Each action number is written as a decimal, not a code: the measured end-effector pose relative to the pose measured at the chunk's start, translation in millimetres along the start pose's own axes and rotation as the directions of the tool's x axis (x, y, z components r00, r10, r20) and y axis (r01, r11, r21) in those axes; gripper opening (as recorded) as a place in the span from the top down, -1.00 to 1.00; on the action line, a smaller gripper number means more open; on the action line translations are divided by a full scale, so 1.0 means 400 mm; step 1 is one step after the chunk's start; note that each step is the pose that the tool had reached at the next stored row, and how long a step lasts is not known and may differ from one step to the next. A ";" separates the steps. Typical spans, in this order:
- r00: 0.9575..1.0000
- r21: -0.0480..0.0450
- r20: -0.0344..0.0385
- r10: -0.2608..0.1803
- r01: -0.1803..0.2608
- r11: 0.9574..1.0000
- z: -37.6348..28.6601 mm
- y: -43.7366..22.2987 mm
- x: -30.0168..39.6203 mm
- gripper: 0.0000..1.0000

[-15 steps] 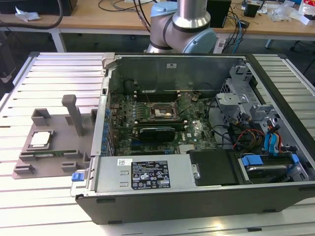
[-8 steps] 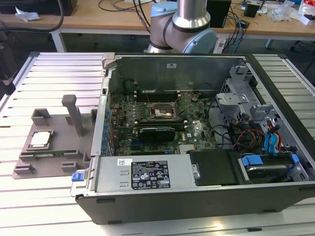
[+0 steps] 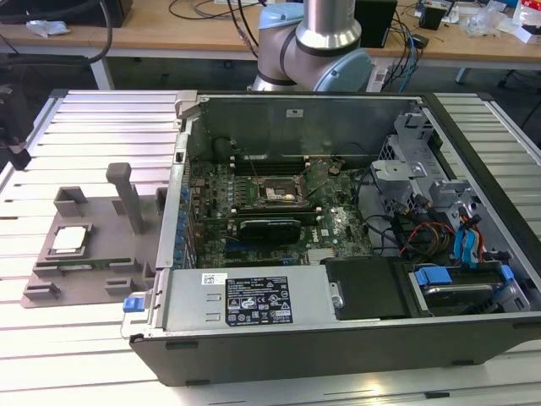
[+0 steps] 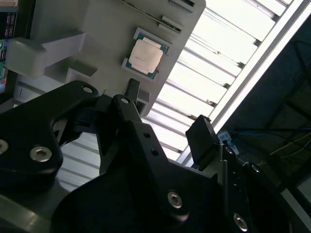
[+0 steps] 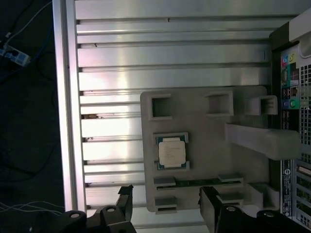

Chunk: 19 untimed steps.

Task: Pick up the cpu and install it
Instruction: 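Pick up the cpu and move it towards the insertion slot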

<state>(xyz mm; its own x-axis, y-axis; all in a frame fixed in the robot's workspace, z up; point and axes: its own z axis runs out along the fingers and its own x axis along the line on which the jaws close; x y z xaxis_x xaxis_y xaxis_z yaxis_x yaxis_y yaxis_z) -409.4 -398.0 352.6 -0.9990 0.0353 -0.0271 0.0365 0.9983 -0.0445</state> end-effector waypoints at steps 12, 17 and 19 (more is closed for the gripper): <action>1.000 0.000 0.000 0.000 0.000 1.000 0.031 0.001 0.001 -0.33; 1.000 0.000 0.000 0.000 0.000 1.000 0.040 0.002 0.001 -0.33; 1.000 0.000 0.000 0.000 0.000 1.000 0.043 0.002 0.001 -0.33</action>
<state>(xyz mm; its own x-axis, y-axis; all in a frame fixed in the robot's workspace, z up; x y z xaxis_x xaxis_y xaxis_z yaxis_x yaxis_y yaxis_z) -409.4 -398.0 335.3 -0.9990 0.0353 -0.0271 0.0364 0.9983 -0.0445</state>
